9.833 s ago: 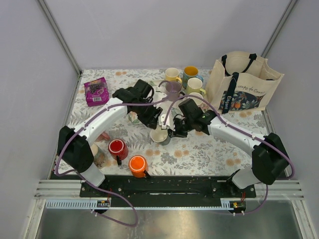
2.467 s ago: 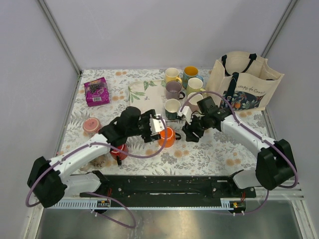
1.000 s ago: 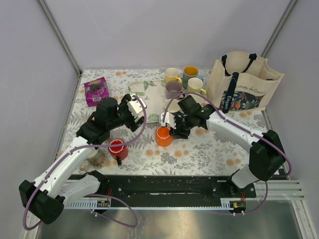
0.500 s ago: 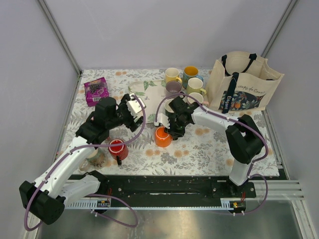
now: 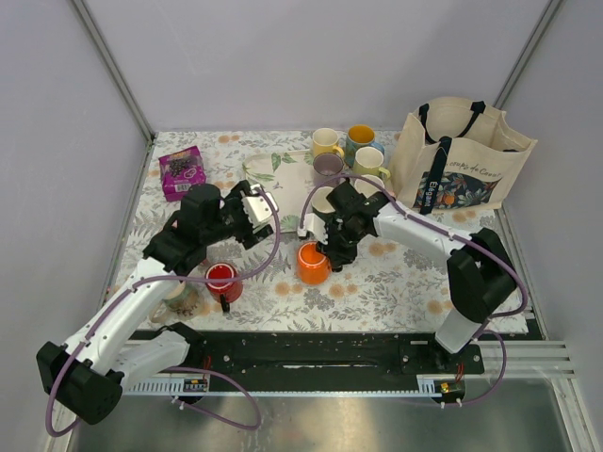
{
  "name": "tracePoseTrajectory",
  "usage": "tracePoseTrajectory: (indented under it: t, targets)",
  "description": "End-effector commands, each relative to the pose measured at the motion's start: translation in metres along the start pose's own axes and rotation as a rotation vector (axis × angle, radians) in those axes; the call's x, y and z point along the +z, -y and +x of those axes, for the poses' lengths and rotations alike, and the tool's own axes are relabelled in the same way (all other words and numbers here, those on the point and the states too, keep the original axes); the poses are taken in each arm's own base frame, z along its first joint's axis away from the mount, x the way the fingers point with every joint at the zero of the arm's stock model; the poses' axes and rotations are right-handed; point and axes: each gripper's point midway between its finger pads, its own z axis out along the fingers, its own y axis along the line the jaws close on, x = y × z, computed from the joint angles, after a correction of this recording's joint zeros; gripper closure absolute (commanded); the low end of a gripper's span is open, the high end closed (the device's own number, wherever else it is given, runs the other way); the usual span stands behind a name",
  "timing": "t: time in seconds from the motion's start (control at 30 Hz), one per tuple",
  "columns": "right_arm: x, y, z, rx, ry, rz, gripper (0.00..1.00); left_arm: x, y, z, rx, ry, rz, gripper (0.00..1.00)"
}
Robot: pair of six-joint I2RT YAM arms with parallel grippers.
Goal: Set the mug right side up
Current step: Turn over the cup at the center of the board.
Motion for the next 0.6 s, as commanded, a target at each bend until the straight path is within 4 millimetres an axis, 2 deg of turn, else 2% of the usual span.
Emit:
tracePoseTrajectory:
  t: [0.0, 0.1, 0.33, 0.57]
  targets:
    - [-0.041, -0.022, -0.048, 0.007, 0.123, -0.091, 1.0, -0.016, -0.014, -0.022, 0.15, 0.048, -0.037, 0.22]
    - [-0.054, -0.02, -0.063, 0.059, 0.12, -0.113, 1.0, -0.026, -0.012, -0.027, 0.224, 0.072, -0.054, 0.21]
    - [-0.109, -0.002, -0.134, 0.093, 0.302, -0.063, 1.0, -0.052, -0.006, -0.046, 0.589, 0.153, -0.171, 0.19]
    - [-0.154, -0.013, -0.178, 0.284, 0.501, -0.288, 1.0, -0.055, -0.002, -0.053, 0.814, 0.243, -0.272, 0.18]
